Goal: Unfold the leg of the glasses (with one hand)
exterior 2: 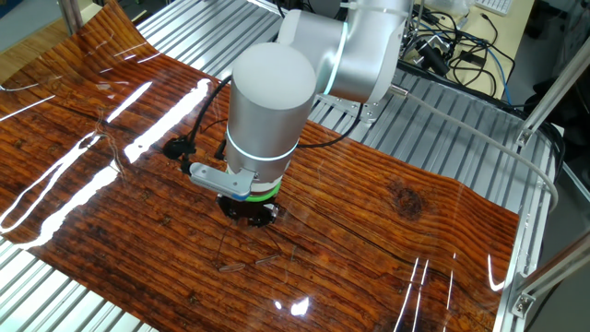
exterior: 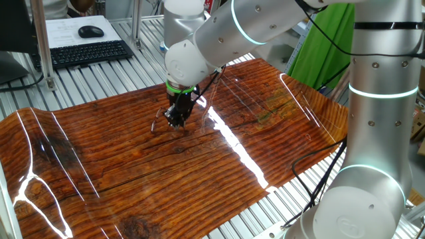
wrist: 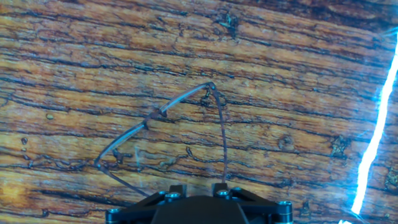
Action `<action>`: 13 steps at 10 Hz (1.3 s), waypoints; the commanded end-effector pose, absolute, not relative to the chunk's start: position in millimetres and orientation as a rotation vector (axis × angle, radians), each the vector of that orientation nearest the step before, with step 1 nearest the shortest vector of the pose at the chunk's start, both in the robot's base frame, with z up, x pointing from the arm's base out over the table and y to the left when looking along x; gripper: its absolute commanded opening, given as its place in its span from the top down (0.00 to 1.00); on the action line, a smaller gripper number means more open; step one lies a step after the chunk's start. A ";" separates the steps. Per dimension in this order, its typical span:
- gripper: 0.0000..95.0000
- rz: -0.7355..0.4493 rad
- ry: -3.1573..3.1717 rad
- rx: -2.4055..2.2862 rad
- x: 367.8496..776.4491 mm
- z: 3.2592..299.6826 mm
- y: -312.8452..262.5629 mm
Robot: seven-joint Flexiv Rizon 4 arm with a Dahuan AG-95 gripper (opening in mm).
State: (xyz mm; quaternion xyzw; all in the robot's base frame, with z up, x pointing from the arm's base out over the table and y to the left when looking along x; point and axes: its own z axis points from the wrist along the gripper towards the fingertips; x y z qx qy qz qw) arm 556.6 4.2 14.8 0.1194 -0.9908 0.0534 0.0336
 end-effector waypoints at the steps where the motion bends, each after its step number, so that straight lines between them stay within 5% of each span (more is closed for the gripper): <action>1: 0.60 0.170 -3.050 0.365 556.7 14.9 3.9; 13: 0.60 0.170 -3.039 0.334 556.7 21.4 18.3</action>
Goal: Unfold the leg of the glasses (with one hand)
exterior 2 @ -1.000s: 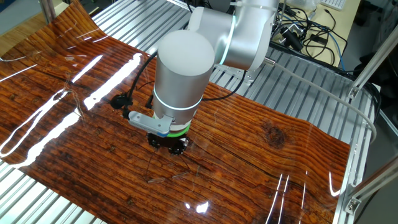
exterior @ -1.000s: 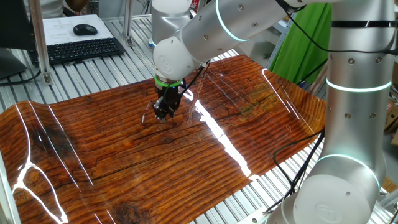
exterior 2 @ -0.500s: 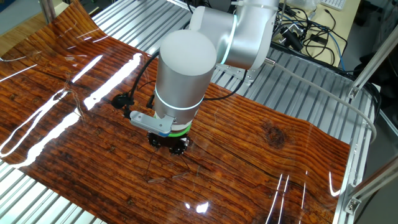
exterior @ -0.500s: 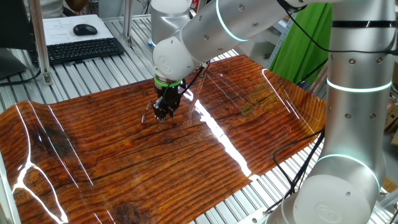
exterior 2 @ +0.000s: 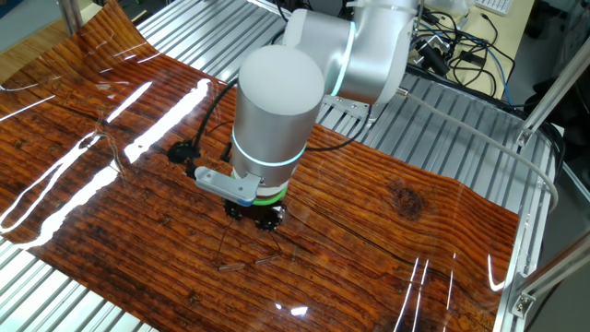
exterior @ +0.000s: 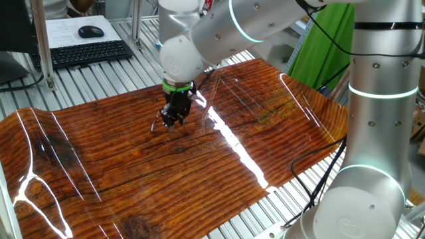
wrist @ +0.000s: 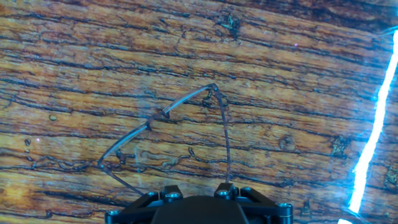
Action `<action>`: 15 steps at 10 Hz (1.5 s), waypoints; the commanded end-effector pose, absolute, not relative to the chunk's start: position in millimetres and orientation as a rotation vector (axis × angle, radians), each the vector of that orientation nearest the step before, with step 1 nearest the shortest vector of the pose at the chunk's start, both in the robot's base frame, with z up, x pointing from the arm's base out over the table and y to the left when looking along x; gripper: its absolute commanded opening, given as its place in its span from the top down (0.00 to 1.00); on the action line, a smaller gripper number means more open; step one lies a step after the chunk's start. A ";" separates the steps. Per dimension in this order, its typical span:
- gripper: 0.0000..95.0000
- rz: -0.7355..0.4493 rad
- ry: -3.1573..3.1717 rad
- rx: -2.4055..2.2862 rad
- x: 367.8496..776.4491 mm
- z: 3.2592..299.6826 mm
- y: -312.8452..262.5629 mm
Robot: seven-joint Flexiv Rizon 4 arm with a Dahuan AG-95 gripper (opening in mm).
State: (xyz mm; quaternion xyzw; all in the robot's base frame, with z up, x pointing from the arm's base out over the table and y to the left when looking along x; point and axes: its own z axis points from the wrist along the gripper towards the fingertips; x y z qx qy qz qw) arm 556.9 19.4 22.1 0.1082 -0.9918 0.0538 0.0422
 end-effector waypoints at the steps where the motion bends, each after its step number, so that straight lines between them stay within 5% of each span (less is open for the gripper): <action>1: 0.60 0.171 -3.040 0.334 556.5 20.6 18.0; 14: 0.60 0.183 -3.097 0.325 556.0 8.1 12.8; 15: 0.40 0.185 -3.099 0.321 556.0 7.5 12.3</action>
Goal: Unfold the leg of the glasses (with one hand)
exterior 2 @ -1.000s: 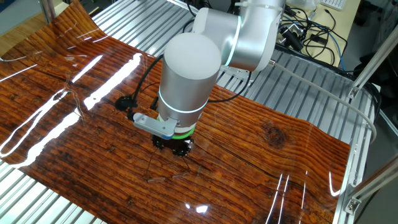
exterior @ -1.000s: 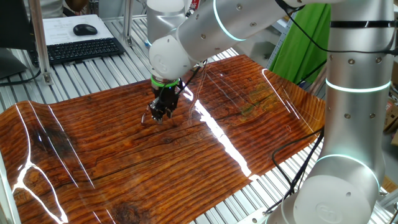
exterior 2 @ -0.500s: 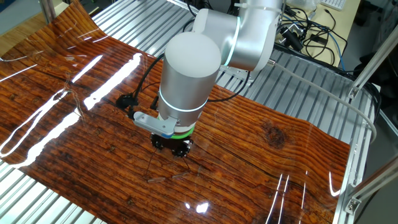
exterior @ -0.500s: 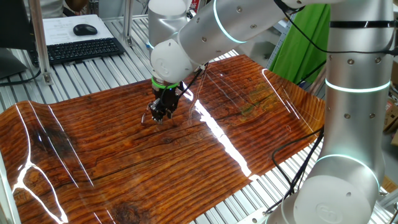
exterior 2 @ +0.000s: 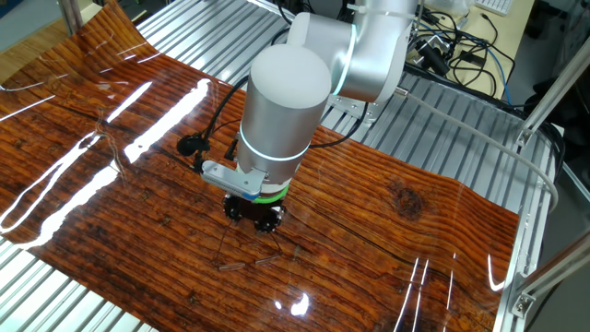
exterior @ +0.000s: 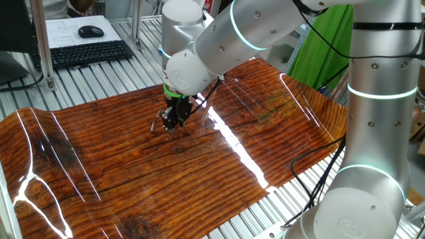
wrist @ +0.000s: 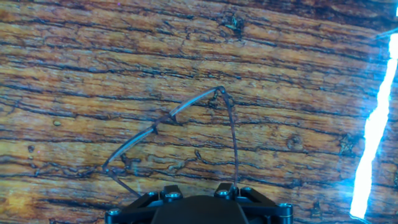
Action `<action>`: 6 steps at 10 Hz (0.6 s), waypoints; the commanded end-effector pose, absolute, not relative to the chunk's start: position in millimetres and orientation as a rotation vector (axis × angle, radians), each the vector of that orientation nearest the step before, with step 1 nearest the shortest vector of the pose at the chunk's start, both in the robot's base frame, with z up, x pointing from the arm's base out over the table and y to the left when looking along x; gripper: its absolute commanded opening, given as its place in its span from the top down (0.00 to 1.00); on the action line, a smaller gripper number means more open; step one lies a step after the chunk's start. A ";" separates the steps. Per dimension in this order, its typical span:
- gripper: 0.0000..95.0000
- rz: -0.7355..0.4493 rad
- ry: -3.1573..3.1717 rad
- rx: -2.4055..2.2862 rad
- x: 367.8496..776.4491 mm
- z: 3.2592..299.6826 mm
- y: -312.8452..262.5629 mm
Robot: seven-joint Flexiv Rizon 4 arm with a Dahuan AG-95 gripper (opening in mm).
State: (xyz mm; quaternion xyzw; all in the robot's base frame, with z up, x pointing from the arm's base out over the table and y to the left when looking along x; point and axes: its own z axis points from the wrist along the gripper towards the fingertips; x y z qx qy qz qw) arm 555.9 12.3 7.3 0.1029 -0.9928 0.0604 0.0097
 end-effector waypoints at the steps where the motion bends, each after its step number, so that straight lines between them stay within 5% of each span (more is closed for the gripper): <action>1: 0.40 0.186 -3.099 0.319 556.0 7.4 12.1; 2: 0.20 0.187 -3.099 0.321 556.0 7.3 12.0; 6: 0.20 0.198 -3.098 0.326 556.0 7.4 11.8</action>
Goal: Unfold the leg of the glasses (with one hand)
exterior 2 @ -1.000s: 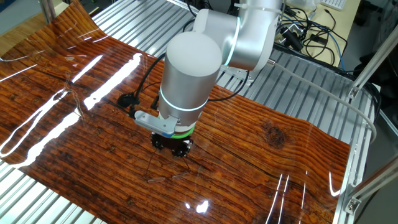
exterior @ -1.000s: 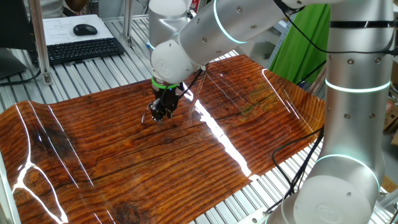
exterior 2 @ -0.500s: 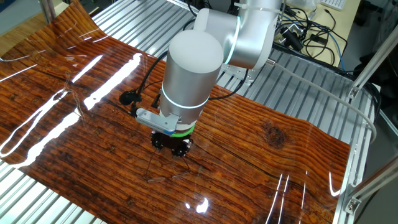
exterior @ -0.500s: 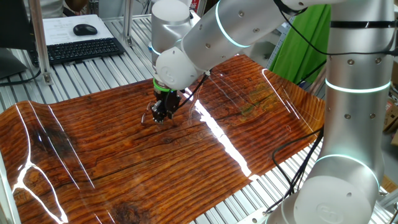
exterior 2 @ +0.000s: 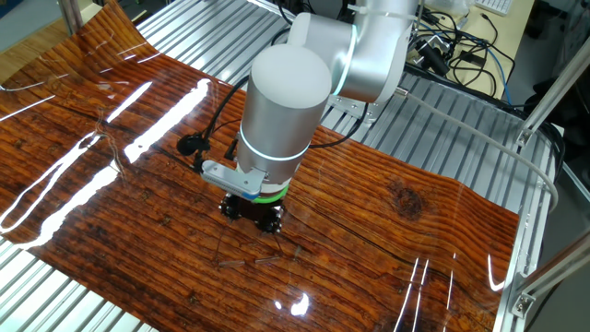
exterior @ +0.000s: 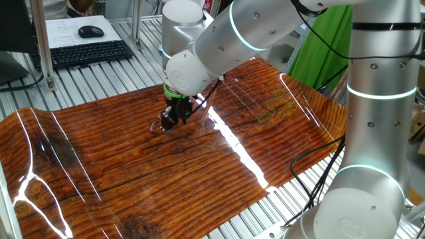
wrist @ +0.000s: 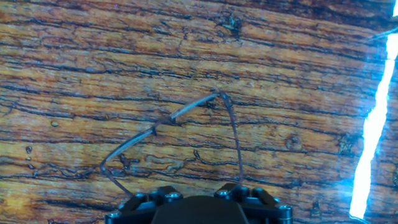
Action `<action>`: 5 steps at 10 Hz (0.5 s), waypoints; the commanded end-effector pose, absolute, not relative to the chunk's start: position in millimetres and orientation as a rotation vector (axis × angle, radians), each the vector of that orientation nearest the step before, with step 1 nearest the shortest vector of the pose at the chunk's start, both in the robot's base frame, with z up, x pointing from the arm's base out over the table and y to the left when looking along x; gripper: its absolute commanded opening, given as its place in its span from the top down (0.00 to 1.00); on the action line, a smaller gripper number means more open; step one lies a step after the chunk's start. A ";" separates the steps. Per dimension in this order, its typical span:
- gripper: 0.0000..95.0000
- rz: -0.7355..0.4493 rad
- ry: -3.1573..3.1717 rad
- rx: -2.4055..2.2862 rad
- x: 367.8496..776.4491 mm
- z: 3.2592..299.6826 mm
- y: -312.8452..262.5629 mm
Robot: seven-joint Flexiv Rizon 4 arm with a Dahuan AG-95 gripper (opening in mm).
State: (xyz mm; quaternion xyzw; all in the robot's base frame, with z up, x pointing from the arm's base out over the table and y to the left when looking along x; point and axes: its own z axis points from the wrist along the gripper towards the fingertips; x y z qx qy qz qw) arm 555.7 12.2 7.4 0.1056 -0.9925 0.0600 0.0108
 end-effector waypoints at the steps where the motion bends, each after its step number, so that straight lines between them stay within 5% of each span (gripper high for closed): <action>1: 0.20 0.201 -3.098 0.323 556.0 7.4 11.8; 5: 0.20 0.184 -3.095 0.317 556.3 8.8 12.0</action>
